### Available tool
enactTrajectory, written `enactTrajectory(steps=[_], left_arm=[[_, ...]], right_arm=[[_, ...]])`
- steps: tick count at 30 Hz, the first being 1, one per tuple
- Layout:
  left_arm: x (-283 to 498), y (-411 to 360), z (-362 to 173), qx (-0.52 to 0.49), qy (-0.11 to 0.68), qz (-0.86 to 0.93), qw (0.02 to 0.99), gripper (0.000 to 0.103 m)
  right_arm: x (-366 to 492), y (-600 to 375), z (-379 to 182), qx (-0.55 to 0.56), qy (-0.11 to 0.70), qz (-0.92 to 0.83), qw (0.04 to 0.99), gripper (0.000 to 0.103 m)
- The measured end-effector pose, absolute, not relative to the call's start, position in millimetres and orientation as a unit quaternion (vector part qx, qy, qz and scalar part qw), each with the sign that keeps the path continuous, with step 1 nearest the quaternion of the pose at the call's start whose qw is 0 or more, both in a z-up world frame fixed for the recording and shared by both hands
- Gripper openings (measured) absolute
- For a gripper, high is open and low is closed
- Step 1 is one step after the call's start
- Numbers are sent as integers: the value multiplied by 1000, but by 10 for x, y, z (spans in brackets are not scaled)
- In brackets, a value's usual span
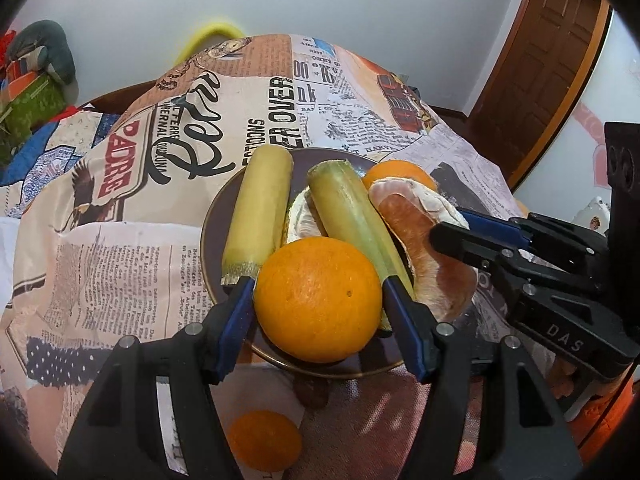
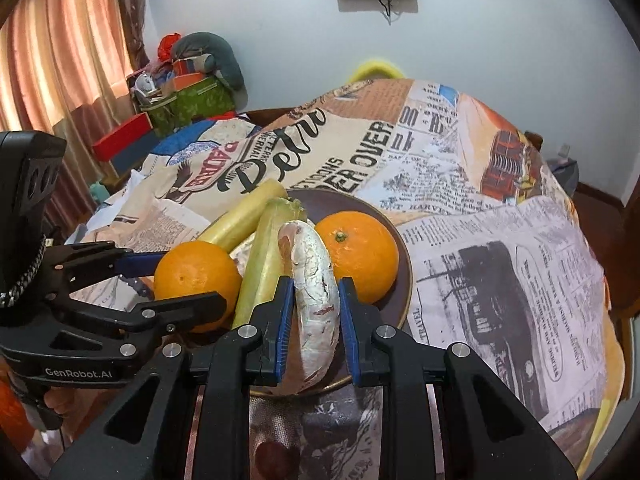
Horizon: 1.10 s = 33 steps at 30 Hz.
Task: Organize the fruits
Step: 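Carry large orange to plate with left tool while right tool lowers pomelo segment there, then open both tools on the plate and move them to small mandarin and date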
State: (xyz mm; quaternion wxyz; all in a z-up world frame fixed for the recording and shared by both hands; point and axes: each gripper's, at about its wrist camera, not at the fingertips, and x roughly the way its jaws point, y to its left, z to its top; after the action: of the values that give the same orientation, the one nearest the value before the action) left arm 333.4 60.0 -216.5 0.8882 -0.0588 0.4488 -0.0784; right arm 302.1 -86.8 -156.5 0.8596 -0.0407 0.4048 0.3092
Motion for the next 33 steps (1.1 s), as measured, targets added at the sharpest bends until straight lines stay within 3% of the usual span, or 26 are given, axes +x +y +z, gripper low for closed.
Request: enactTrajectory(steps=[5, 9, 29, 33], left_arm=[[3341, 585, -2197, -55, 465, -72, 881, 66], [3290, 621, -2170, -65, 467, -67, 879, 66], [2616, 824, -1557, -60, 407, -18, 911, 66], [2467, 884, -1548, -64, 406, -12, 911, 66]], right_arm=[[2991, -860, -1580, -51, 414, 303, 857, 24], [2947, -899, -1542, -45, 415, 301, 857, 32], [2491, -1147, -1121, -26, 387, 287, 876, 34], [2373, -1196, -1103, -21, 385, 284, 878, 46]])
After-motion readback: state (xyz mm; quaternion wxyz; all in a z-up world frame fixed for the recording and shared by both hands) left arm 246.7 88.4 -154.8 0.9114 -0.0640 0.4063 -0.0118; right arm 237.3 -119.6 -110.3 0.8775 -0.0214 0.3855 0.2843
